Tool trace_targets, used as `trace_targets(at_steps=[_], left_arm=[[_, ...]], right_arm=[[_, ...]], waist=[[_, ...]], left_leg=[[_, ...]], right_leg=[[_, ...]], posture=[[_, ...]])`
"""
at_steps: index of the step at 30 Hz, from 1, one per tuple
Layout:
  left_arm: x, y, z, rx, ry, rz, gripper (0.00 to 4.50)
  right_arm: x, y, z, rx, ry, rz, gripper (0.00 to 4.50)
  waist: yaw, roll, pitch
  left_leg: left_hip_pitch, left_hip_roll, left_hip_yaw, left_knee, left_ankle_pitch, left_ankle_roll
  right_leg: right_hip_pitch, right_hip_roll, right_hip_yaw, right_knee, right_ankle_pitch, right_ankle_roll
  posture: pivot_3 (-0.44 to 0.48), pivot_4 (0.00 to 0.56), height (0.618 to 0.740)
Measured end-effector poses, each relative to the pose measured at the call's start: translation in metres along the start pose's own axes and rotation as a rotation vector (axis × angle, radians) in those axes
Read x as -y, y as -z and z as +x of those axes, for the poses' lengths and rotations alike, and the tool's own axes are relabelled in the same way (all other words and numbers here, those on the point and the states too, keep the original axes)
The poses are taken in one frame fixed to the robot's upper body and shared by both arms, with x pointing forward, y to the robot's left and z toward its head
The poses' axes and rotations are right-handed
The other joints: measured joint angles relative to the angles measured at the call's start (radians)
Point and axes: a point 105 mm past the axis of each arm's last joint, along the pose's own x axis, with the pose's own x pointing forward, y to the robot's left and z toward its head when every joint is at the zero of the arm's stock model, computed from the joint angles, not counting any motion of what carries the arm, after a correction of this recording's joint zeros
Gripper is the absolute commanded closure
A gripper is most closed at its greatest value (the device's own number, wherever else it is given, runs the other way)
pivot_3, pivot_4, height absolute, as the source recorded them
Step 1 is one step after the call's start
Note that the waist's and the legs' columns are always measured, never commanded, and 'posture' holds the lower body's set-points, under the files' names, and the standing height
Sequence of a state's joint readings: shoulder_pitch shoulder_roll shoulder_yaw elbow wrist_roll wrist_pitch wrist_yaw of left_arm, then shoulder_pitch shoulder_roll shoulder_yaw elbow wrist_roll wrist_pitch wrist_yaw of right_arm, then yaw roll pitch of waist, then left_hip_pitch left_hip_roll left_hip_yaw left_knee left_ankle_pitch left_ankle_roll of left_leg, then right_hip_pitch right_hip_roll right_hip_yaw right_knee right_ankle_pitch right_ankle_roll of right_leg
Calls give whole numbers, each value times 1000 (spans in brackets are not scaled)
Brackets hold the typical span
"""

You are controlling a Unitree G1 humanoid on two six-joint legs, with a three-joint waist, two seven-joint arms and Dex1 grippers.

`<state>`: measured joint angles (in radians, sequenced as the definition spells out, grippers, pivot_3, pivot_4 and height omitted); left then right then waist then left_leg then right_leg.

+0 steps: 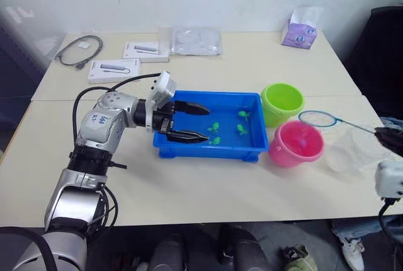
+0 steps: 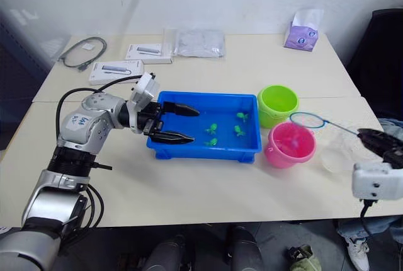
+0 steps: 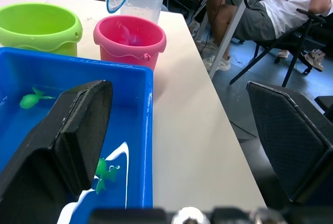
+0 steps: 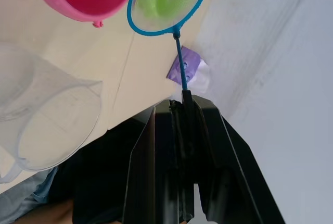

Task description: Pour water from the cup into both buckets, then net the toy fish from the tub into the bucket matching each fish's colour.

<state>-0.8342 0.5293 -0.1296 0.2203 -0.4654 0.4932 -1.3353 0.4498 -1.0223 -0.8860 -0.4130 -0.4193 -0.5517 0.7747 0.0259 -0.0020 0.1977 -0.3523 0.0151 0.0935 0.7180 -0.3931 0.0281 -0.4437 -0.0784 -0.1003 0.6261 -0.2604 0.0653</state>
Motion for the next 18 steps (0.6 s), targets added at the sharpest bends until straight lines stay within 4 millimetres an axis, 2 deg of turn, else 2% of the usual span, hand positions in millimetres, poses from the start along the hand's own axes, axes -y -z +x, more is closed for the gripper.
trace_targets(at_steps=[1, 3, 6, 9, 11, 15, 18], left_arm=[[0, -1, -1, 1, -7, 4, 73], [0, -2, -1, 2, -11, 9, 73], [-1, -2, -2, 1, -19, 7, 73], [0, 5, -10, -18, -39, -15, 73], [0, 9, -13, -29, -52, -26, 73], [0, 16, -22, -42, -95, -54, 73], [3, 16, -25, -46, -118, -51, 73]], right_arm=[[-1, -2, 2, 13, 1, 3, 4500], [7, 6, 3, -17, 42, 24, 4500], [24, 15, 2, -33, 137, 194, 4500], [30, 5, 11, 62, 185, 603, 4500], [36, -9, 23, 170, 167, 968, 4500], [44, -48, 42, 380, -27, 1534, 4500], [41, -78, 56, 472, -248, 1792, 4500]], waist=[[-1, 0, 0], [-3, 0, 0], [-3, 0, 0], [-3, 0, 0], [-5, 1, 0], [-4, 0, 0], [-2, 0, 0]], left_leg=[[0, 0, 0, 0, 0, 0], [0, 0, 1, 1, 0, 0], [1, 1, 1, 1, 0, 0], [1, 1, 0, 1, 0, 0], [0, 1, 0, 2, 0, 0], [-1, 2, -3, 3, 0, 0], [-2, 2, -4, 2, 0, 0]], right_leg=[[0, 0, 0, 0, 0, 0], [0, 0, 1, 1, 0, 0], [0, 0, 1, 1, 0, 0], [0, 0, 0, 2, 0, -1], [0, -1, 0, 3, 0, -1], [0, -8, -2, 2, 0, -2], [0, -10, -4, 2, 0, -2]], posture=[[0, 150, 740], [0, 150, 740], [0, 150, 740], [0, 150, 740], [0, 150, 740], [0, 150, 740], [0, 150, 740]])
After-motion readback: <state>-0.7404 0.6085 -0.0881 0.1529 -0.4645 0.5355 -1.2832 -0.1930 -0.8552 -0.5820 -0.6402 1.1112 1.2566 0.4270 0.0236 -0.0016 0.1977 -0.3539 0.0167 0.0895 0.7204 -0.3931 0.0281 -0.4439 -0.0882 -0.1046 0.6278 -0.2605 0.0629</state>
